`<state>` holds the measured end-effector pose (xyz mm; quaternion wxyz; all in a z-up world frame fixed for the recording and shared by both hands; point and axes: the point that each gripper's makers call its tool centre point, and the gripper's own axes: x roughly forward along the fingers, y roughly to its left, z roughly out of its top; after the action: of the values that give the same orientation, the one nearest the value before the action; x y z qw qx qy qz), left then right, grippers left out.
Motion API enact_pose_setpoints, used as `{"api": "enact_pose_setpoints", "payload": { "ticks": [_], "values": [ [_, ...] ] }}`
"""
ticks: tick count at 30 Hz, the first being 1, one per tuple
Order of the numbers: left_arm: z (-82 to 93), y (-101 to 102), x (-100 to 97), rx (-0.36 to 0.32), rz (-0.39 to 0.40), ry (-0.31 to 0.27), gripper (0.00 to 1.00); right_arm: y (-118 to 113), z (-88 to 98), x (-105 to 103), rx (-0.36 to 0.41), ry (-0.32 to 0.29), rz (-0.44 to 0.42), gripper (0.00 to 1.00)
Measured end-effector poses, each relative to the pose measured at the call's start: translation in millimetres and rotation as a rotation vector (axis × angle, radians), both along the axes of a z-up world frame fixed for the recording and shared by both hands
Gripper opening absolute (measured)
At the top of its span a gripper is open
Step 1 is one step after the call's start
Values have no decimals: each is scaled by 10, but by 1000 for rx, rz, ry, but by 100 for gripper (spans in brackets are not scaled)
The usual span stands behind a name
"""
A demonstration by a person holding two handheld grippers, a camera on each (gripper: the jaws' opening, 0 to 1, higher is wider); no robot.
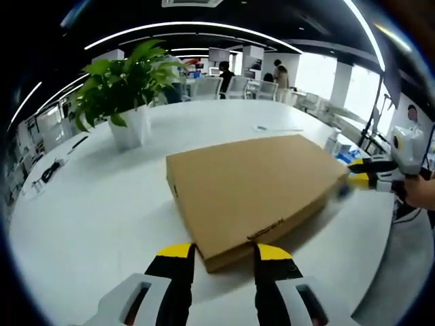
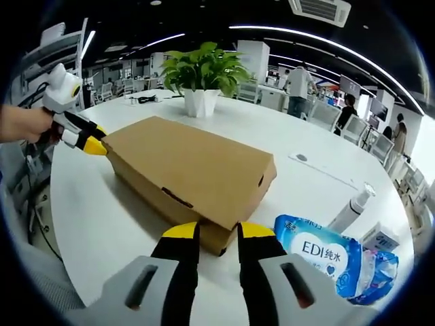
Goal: Operate the shoe box by opening the lid, removing the specified soft item, and placing it in the target area until the item is outside and the box remains undamaged.
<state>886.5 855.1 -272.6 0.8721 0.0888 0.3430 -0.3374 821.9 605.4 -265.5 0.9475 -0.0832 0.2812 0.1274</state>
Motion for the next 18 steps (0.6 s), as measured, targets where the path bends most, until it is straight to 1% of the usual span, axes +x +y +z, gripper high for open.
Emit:
{"api": "enact_pose_setpoints", "payload": {
  "ticks": [4, 12, 18],
  "values": [
    [-8, 12, 47, 1, -2, -2, 35, -25, -1, 43, 2, -1, -8, 19],
    [-6, -53, 75, 7, -11, -3, 34, -69, -7, 92, 0, -2, -17, 19],
    [-7, -47, 102, 11, -13, -6, 34, -77, -10, 93, 0, -4, -17, 20]
  ]
}}
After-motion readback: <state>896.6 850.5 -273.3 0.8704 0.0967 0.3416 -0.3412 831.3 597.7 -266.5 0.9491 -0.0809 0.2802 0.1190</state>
